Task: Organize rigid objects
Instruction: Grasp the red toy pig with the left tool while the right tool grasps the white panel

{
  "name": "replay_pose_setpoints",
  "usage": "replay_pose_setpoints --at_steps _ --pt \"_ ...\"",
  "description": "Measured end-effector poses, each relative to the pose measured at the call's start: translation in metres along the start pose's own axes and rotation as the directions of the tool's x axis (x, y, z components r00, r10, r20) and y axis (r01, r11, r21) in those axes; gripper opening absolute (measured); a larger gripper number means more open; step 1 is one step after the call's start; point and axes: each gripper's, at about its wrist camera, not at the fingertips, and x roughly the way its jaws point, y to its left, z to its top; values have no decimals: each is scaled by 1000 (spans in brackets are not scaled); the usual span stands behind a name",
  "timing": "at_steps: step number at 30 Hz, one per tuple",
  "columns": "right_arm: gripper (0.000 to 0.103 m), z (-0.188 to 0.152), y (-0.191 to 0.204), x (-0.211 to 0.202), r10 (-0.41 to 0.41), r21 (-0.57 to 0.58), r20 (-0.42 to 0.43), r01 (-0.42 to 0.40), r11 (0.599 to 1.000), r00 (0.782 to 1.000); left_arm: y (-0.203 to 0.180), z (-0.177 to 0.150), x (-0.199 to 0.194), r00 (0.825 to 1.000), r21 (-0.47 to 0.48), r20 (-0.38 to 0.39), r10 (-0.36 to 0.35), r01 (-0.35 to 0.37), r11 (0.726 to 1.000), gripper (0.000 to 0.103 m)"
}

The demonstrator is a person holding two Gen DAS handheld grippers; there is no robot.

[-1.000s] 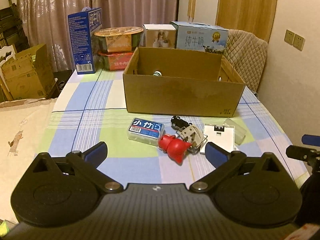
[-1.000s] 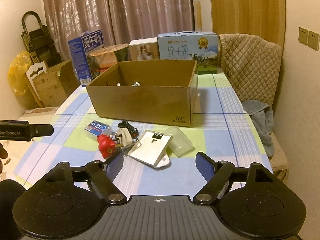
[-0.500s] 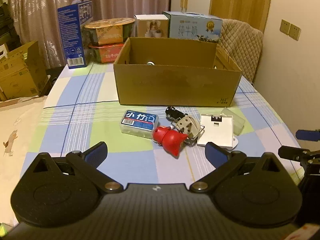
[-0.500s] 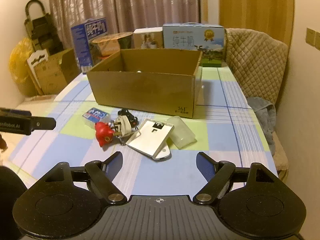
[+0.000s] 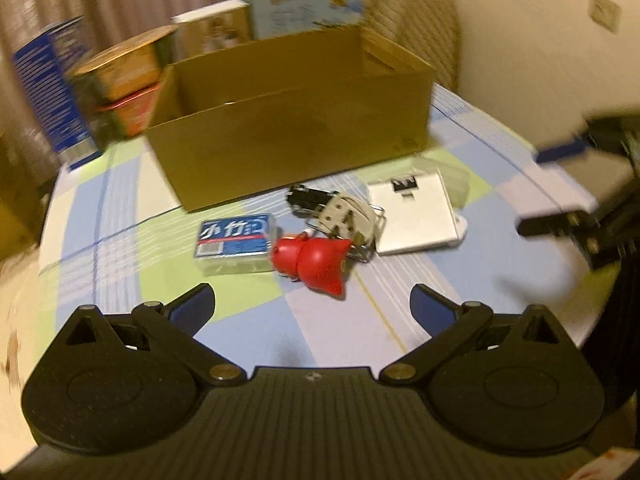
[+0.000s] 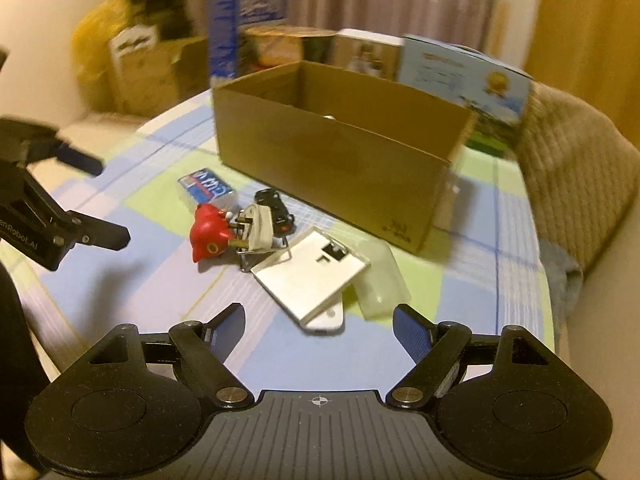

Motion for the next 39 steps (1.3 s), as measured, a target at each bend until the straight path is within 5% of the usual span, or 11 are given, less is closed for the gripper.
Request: replay_pose_setpoints --at_steps 9,23,39 --pt "80 24 -11 50 87 -210 -69 -99 973 994 4 5 49 998 259 -1 -57 56 964 102" --pt "80 41 -8 107 136 -362 -173 -192 912 975 15 13 106 989 222 -44 -143 149 964 93" --pt "90 40 3 148 129 -500 -264 -250 829 956 16 9 109 984 220 -26 -179 180 959 80"
